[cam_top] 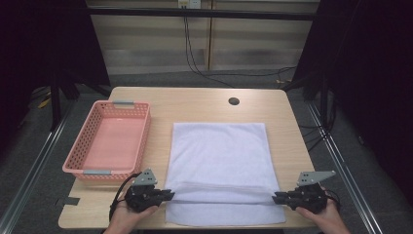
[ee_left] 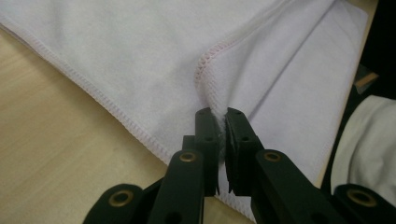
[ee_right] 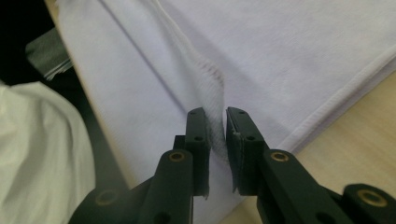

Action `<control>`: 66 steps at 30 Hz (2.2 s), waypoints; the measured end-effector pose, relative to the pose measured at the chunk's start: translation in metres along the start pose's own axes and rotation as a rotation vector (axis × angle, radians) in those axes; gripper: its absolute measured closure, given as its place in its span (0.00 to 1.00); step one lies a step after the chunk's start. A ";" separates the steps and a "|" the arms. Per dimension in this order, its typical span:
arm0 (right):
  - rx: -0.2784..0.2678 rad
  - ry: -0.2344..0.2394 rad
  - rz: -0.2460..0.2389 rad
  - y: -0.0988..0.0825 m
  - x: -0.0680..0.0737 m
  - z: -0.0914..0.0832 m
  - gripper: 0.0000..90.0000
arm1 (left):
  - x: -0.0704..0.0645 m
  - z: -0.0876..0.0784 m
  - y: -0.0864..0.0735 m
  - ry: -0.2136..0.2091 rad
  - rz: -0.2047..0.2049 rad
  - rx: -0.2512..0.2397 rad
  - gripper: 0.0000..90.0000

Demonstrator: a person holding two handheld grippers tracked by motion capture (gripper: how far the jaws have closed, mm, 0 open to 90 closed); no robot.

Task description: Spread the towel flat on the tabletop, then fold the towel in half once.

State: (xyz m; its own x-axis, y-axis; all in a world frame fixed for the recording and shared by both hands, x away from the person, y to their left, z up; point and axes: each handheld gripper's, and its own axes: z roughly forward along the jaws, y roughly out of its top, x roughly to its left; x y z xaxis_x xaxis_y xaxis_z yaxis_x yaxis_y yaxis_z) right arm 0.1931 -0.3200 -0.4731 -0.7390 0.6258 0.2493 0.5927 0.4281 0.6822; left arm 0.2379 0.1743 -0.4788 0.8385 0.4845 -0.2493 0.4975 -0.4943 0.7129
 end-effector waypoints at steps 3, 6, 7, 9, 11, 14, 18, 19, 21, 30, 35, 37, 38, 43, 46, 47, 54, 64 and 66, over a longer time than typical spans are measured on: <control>0.027 0.008 -0.026 -0.002 0.008 -0.004 0.86 | -0.002 -0.001 -0.003 -0.018 0.021 0.028 0.89; 0.023 0.020 -0.022 -0.003 0.012 -0.010 0.85 | -0.006 -0.008 -0.004 -0.043 0.032 0.030 0.87; 0.019 0.030 -0.024 -0.005 0.014 -0.012 0.85 | -0.007 -0.012 -0.005 -0.051 0.033 0.023 0.86; 0.010 0.022 -0.023 -0.007 0.018 -0.016 0.82 | -0.010 -0.017 -0.007 -0.066 0.034 0.013 0.86; -0.021 0.004 -0.011 -0.008 0.019 -0.021 0.81 | -0.011 -0.022 -0.008 -0.073 0.033 0.005 0.84; -0.039 -0.010 -0.003 -0.007 0.019 -0.022 0.80 | -0.010 -0.026 -0.008 -0.063 0.038 -0.016 0.78; -0.065 -0.040 0.010 -0.001 0.010 -0.013 0.75 | 0.001 -0.021 0.001 -0.027 -0.001 -0.057 0.73; -0.071 -0.037 0.019 0.004 0.005 -0.007 0.75 | 0.008 -0.014 0.007 -0.017 -0.026 -0.065 0.71; -0.077 -0.048 0.026 0.010 0.000 -0.001 0.73 | 0.011 -0.009 0.010 -0.013 -0.040 -0.072 0.69; -0.085 -0.086 0.034 0.038 -0.032 0.023 0.66 | 0.030 0.029 0.048 0.001 -0.044 -0.022 0.59; -0.068 -0.111 0.055 0.053 -0.051 0.039 0.60 | 0.053 0.053 0.064 0.079 -0.065 -0.017 0.58; -0.056 -0.115 0.061 0.057 -0.058 0.045 0.59 | 0.061 0.058 0.067 0.087 -0.081 -0.003 0.58; -0.056 -0.115 0.061 0.057 -0.058 0.045 0.59 | 0.061 0.058 0.067 0.087 -0.081 -0.003 0.59; -0.001 -0.165 0.061 0.070 -0.074 0.069 0.56 | 0.083 0.074 0.075 0.165 -0.087 0.036 0.63; 0.008 -0.207 0.045 0.075 -0.079 0.079 0.54 | 0.079 0.079 0.077 0.191 -0.059 0.046 0.64; 0.008 -0.212 0.037 0.076 -0.080 0.081 0.54 | 0.076 0.081 0.077 0.211 -0.036 0.048 0.64; 0.026 -0.271 -0.041 0.069 -0.068 0.080 0.67 | 0.064 0.077 0.069 0.211 0.005 0.048 0.80; 0.030 -0.211 -0.050 0.043 -0.048 0.059 0.90 | 0.032 0.065 0.048 0.115 0.033 0.063 0.89; 0.035 -0.188 -0.038 0.036 -0.042 0.054 0.91 | 0.025 0.063 0.043 0.095 0.046 0.069 0.89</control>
State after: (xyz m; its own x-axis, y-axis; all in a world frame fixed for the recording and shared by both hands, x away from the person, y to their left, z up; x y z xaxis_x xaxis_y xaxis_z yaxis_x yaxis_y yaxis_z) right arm 0.2630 -0.2961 -0.4958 -0.6902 0.7182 0.0891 0.5789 0.4741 0.6634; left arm 0.2939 0.1199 -0.4953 0.8378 0.5244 -0.1520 0.4756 -0.5642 0.6749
